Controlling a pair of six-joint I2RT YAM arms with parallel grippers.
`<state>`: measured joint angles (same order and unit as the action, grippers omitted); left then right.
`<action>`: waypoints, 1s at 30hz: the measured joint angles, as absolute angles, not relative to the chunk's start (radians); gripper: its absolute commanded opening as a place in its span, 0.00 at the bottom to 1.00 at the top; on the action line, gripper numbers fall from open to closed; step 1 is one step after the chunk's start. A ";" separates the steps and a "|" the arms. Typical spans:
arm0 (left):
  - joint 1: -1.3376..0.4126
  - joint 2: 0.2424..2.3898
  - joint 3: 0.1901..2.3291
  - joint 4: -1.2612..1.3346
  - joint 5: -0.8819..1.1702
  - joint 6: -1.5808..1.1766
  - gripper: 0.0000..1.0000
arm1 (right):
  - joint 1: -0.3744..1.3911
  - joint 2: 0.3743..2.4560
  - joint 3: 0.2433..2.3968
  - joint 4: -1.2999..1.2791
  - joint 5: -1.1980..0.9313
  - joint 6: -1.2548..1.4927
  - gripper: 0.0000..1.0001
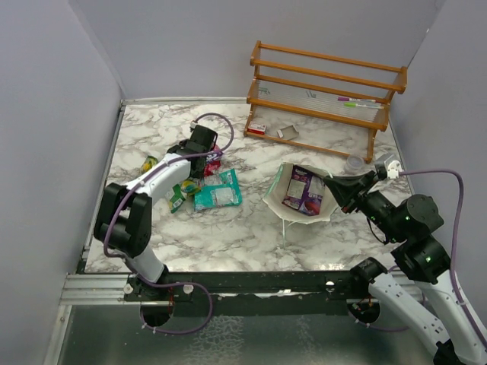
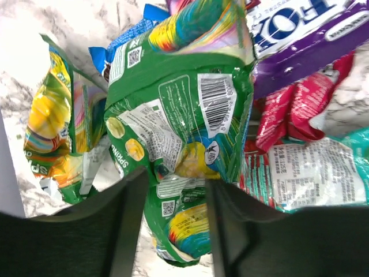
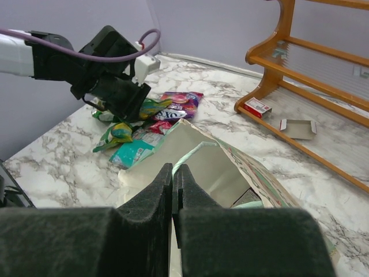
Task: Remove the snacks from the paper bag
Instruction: Place the snack at the center of the board.
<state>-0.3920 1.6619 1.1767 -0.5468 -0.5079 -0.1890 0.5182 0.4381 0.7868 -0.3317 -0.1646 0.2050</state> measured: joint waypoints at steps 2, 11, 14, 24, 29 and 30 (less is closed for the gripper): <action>-0.392 1.629 1.162 -0.530 -0.474 -0.187 0.61 | 0.518 0.440 0.787 -0.332 -0.165 0.205 0.02; -0.392 1.187 0.968 -0.299 -0.302 -0.170 0.77 | 0.518 0.442 0.787 -0.332 -0.165 0.205 0.02; -0.392 1.063 0.907 -0.193 -0.210 -0.164 0.78 | 0.518 0.443 0.787 -0.331 -0.168 0.205 0.02; -0.403 0.922 0.799 0.047 0.187 -0.226 0.85 | 0.518 0.542 0.806 -0.256 -0.655 0.152 0.02; -0.488 0.890 0.782 0.106 0.266 -0.318 0.83 | 0.518 0.647 0.812 -0.250 -0.861 0.141 0.02; -0.523 0.877 0.770 0.116 0.275 -0.336 0.82 | 0.518 0.657 0.811 -0.250 -0.877 0.140 0.02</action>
